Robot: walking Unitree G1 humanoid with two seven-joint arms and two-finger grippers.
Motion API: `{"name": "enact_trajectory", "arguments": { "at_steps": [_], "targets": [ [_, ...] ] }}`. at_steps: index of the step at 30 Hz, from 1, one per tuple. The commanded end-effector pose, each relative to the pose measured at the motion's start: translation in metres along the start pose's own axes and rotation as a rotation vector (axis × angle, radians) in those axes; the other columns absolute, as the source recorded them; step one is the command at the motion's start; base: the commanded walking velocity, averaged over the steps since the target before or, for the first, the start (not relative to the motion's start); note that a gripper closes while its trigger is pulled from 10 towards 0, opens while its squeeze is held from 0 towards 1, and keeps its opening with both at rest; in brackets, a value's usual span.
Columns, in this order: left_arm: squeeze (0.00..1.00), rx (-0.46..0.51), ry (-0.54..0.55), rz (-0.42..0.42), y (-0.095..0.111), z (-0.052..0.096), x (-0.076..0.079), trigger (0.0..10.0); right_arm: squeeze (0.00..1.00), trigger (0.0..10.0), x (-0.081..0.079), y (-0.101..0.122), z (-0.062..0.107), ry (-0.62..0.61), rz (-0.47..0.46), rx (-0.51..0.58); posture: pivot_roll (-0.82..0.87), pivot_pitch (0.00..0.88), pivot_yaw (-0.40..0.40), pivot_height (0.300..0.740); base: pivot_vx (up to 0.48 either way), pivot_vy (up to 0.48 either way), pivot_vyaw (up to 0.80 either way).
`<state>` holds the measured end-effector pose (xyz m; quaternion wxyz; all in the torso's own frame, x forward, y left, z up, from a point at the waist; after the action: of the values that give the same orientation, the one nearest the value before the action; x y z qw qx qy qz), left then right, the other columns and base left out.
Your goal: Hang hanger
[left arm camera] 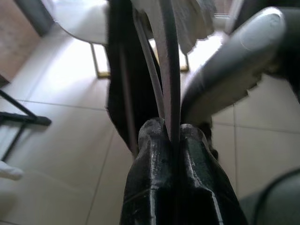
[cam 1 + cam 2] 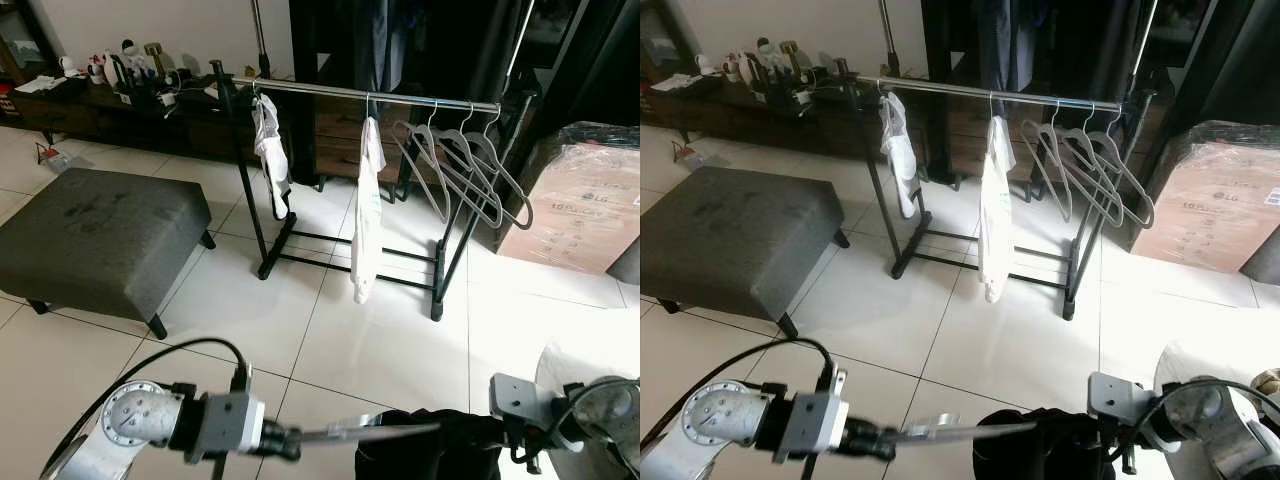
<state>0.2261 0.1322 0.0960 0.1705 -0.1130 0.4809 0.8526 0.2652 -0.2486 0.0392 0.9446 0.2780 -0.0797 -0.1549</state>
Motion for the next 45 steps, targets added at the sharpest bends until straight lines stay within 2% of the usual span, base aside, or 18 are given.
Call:
{"name": "enact_trajectory", "arguments": {
  "at_steps": [1,8,15,16,17,18,19,24,26,33,34,35,37,40,41,42,43,45],
  "targets": [
    [0.0,-0.117,-0.102,0.007,-0.018,0.005,0.017,10.0,0.0,0.0,0.013,-0.001,0.013,-0.065,-0.01,-0.012,-0.08,0.148,0.001,0.74,0.0,0.0,0.0],
    [0.0,-0.128,0.084,-0.062,-0.018,0.001,-0.011,10.0,0.0,0.0,0.01,0.002,0.009,-0.047,-0.004,0.002,-0.08,0.15,0.0,0.74,0.0,0.0,0.0],
    [0.0,-0.044,0.171,-0.006,-0.008,0.0,-0.022,10.0,0.0,0.0,0.005,0.003,0.005,-0.035,-0.028,0.025,-0.08,0.15,0.001,0.74,0.0,0.0,0.0],
    [0.0,-0.029,0.169,-0.001,-0.006,0.0,-0.022,10.0,0.0,4.7,0.005,0.003,0.005,-0.039,-0.032,0.023,-0.08,0.15,0.001,0.74,0.0,0.0,0.0],
    [0.0,-0.027,0.169,-0.001,-0.006,-0.001,-0.022,10.0,0.0,4.7,0.006,0.003,0.004,-0.041,-0.034,0.022,-0.08,0.15,0.001,0.74,0.0,0.0,0.0],
    [0.0,-0.02,0.171,0.004,-0.005,-0.001,-0.022,10.0,0.59,10.0,0.006,0.003,0.004,-0.046,-0.04,0.026,-0.08,0.15,0.001,0.74,0.0,0.0,0.0],
    [0.0,-0.014,0.17,0.007,-0.004,-0.001,-0.022,10.0,1.0,10.0,0.006,0.004,0.003,-0.046,-0.047,0.033,-0.08,0.149,0.001,0.74,0.0,0.0,0.0],
    [0.0,0.011,0.169,0.03,-0.001,0.0,-0.021,10.0,1.0,10.0,0.007,0.007,0.002,-0.057,-0.056,0.058,-0.08,0.148,0.0,0.74,0.0,0.0,0.0],
    [0.0,0.021,0.17,0.037,0.001,0.0,-0.022,10.0,0.0,10.0,0.005,0.007,0.0,-0.047,-0.072,0.067,-0.07,0.148,0.0,0.74,0.0,0.0,0.0],
    [0.0,0.041,0.164,0.055,0.004,0.001,-0.023,10.0,0.0,10.0,-0.003,0.006,-0.009,-0.025,-0.125,0.099,-0.07,0.144,0.001,0.74,0.0,0.0,0.0],
    [0.0,0.041,0.164,0.055,0.004,0.001,-0.023,10.0,0.04,10.0,-0.004,0.005,-0.01,-0.022,-0.13,0.098,-0.07,0.144,0.001,0.74,0.0,0.0,0.0],
    [0.0,0.042,0.165,0.055,0.005,0.001,-0.023,10.0,0.89,10.0,-0.006,0.003,-0.011,-0.018,-0.139,0.097,-0.07,0.141,0.002,0.74,0.0,0.0,0.0],
    [0.0,0.044,0.169,0.055,0.005,0.001,-0.023,10.0,0.91,10.0,-0.008,0.002,-0.012,-0.013,-0.143,0.094,-0.07,0.14,0.002,0.74,0.0,0.0,0.0],
    [0.0,0.049,0.173,0.056,0.006,0.001,-0.024,10.0,0.88,10.0,-0.009,0.001,-0.013,-0.014,-0.147,0.09,-0.07,0.139,0.002,0.74,0.0,0.0,0.0],
    [0.0,0.051,0.175,0.056,0.006,0.001,-0.024,10.0,0.47,10.0,-0.009,0.0,-0.013,-0.018,-0.15,0.086,-0.07,0.14,0.003,0.74,0.0,0.0,0.0],
    [0.0,0.052,0.177,0.057,0.007,0.0,-0.024,10.0,0.47,10.0,-0.009,-0.001,-0.013,-0.021,-0.151,0.084,-0.07,0.139,0.003,0.74,0.0,0.0,0.0],
    [0.0,0.054,0.178,0.057,0.007,0.0,-0.025,10.0,0.02,10.0,-0.009,-0.003,-0.013,-0.021,-0.15,0.072,-0.07,0.139,0.003,0.74,0.0,0.0,0.0],
    [0.0,0.056,0.178,0.057,0.007,0.0,-0.025,10.0,0.0,10.0,-0.01,-0.006,-0.013,-0.02,-0.146,0.056,-0.08,0.139,0.002,0.74,0.0,0.0,0.0]
  ]
}}
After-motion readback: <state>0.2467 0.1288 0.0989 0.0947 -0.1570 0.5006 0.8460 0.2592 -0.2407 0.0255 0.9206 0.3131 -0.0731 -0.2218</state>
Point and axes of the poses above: a point about 5 cm out from each wrist's last joint towards the gripper, its own z axis pointing back from the gripper into the wrist, its own y axis along the axis of the wrist's last joint, x = y × z, the point moved 3 cm from there along -z, pointing out of the wrist towards the gripper, and after that the axes turned 2 degrees about -z, right-handed, at the moved point
